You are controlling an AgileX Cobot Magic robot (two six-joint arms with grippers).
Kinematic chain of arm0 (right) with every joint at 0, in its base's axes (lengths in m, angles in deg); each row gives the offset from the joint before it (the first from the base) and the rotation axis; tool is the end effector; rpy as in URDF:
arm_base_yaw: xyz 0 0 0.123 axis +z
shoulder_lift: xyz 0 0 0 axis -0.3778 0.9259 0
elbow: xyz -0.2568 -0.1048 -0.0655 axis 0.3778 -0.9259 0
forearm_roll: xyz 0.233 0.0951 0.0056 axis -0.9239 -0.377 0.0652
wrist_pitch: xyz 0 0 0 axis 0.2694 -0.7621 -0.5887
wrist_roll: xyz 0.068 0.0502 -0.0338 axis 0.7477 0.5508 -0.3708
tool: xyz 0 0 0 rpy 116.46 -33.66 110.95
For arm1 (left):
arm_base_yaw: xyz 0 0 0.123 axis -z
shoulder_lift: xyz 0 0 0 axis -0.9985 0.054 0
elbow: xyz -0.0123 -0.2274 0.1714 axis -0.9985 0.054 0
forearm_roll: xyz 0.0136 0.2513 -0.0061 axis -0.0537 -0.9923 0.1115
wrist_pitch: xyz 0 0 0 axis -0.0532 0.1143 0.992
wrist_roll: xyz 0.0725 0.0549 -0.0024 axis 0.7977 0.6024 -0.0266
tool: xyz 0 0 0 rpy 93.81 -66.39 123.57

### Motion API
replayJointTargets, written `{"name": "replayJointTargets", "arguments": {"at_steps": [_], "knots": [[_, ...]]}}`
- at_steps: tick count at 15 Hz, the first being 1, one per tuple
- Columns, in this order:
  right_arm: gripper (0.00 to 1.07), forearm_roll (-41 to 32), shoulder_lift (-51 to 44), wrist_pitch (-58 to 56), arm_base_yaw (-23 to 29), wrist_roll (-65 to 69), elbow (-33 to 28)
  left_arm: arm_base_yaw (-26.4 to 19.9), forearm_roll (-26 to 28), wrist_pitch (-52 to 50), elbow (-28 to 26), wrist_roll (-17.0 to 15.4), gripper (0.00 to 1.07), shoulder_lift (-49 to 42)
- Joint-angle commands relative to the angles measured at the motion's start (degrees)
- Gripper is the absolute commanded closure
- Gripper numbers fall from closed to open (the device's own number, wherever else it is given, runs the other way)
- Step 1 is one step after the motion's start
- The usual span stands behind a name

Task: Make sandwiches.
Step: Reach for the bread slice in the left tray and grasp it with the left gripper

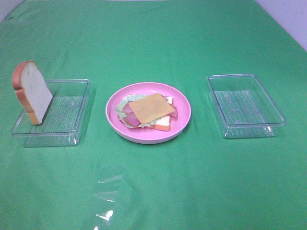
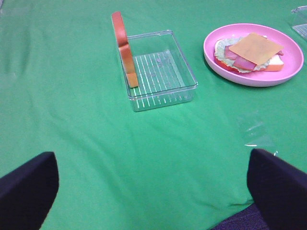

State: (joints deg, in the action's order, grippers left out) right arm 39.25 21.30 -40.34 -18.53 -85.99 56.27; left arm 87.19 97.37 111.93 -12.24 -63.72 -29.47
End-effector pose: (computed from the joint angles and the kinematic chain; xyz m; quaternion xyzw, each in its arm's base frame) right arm -0.0016 -0.0044 0.2636 -0.0169 0.8732 -0.0058 0.4870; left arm -0.0103 -0.0149 0.2833 0.0804 0.8436 -0.0500 0.5285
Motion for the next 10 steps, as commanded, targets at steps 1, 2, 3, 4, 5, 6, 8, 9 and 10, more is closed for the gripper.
{"name": "replayJointTargets", "arguments": {"at_steps": [1, 2, 3, 4, 5, 6, 8, 9, 10], "knots": [[0.09, -1.38, -2.29, 0.11, -0.40, -1.32, -0.57, -0.17, 0.17, 0.00, 0.00, 0.11, 0.06, -0.86], [0.09, -1.38, -2.29, 0.11, -0.40, -1.32, -0.57, -0.17, 0.17, -0.06, 0.00, 0.11, 0.06, -0.80], [0.09, -1.38, -2.29, 0.11, -0.40, -1.32, -0.57, -0.17, 0.17, -0.06, 0.00, 0.11, 0.06, -0.80], [0.09, -1.43, -2.29, 0.11, -0.23, -1.32, -0.57, -0.17, 0.17, -0.06, 0.00, 0.11, 0.06, -0.80], [0.09, -1.43, -2.29, 0.11, -0.23, -1.32, -0.57, -0.17, 0.17, -0.06, 0.00, 0.11, 0.06, -0.80], [0.09, -1.43, -2.29, 0.11, -0.23, -1.32, -0.57, -0.17, 0.17, -0.06, 0.00, 0.11, 0.06, -0.80], [0.09, -1.43, -2.29, 0.11, -0.23, -1.32, -0.57, -0.17, 0.17, -0.06, 0.00, 0.11, 0.06, -0.80], [0.09, -1.43, -2.29, 0.11, -0.23, -1.32, -0.57, -0.17, 0.17, -0.06, 0.00, 0.11, 0.06, -0.80], [0.09, -1.43, -2.29, 0.11, -0.23, -1.32, -0.57, -0.17, 0.17, -0.06, 0.00, 0.11, 0.06, -0.80]]}}
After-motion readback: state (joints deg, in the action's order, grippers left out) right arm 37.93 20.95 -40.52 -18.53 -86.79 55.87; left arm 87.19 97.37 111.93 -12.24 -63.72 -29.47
